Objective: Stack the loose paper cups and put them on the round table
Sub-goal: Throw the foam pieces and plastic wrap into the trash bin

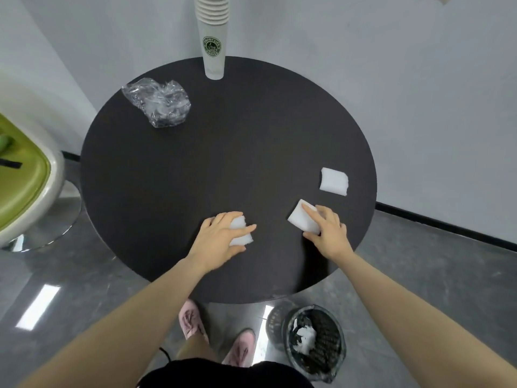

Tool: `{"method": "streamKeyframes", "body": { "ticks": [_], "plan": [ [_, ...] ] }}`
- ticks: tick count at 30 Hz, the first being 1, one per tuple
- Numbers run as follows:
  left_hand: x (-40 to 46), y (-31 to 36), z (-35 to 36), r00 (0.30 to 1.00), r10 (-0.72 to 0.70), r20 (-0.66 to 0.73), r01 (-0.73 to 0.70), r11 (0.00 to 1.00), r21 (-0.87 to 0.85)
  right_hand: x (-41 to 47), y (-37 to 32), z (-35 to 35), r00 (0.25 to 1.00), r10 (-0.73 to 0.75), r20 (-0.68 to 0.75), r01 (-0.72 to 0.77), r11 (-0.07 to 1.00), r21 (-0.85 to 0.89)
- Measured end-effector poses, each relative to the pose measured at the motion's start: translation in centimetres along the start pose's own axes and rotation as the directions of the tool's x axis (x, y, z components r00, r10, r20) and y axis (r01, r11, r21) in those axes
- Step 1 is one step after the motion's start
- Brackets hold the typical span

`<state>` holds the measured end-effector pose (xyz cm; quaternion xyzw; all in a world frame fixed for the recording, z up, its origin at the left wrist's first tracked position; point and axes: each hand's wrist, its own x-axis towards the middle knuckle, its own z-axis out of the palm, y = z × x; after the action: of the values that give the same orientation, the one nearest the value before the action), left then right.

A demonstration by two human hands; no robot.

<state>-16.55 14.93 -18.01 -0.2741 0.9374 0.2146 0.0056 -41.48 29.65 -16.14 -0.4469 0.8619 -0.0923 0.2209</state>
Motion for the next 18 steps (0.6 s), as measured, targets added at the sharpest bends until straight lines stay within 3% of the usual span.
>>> {"method": "streamKeyframes", "body": {
  "ticks": [7,12,18],
  "plan": [
    [0.3,5.3,-0.4,0.997,-0.017,-0.074,0.004,0.985,-0.175,-4.7,1.6,-0.6,0.985,0.023,-0.169,0.034,0.943,0.330],
    [0.5,10.1,0.4,0.997,0.060,-0.042,-0.070,0.955,-0.288,-11.0,4.4,0.1,0.952,0.190,-0.240,-0.043,0.860,0.509],
    [-0.7,15.5,2.4,0.974,0.226,0.030,-0.204,0.923,-0.326,-20.9,7.1,2.9,0.867,0.435,-0.243,-0.248,0.799,0.548]
  ]
}}
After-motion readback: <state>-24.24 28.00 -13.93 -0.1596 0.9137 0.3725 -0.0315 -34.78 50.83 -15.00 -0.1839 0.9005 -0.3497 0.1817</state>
